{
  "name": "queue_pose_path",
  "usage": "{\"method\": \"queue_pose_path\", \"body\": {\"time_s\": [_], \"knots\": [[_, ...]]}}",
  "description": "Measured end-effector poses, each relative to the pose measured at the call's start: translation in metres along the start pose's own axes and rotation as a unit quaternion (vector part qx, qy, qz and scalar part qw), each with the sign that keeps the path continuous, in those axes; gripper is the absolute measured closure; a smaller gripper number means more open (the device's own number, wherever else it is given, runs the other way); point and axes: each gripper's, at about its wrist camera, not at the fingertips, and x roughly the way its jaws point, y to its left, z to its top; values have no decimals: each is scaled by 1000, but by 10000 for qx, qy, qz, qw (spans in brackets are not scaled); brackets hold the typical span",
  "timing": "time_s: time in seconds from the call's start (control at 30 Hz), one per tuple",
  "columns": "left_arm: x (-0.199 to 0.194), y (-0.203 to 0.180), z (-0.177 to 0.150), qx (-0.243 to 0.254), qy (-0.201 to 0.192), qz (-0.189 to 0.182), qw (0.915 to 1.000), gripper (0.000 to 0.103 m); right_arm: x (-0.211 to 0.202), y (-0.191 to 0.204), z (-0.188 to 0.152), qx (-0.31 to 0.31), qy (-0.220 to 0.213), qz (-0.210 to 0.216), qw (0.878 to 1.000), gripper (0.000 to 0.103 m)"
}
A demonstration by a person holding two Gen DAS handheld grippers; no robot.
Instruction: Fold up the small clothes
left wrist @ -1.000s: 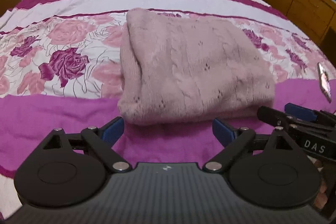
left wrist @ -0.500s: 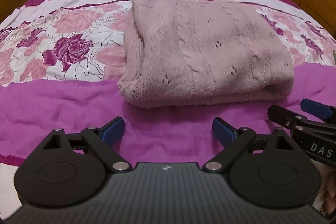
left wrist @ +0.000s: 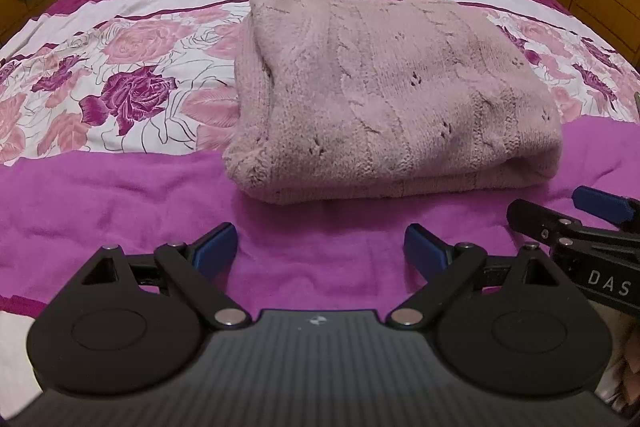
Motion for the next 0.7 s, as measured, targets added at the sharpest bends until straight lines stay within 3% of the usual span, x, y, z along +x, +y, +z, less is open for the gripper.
{"method": "queue_pose_path", "body": {"time_s": [0.7], "knots": [[-1, -1, -2, 41, -17, 51, 10000, 8, 0, 0, 0, -5, 4, -3, 10000, 21]]}}
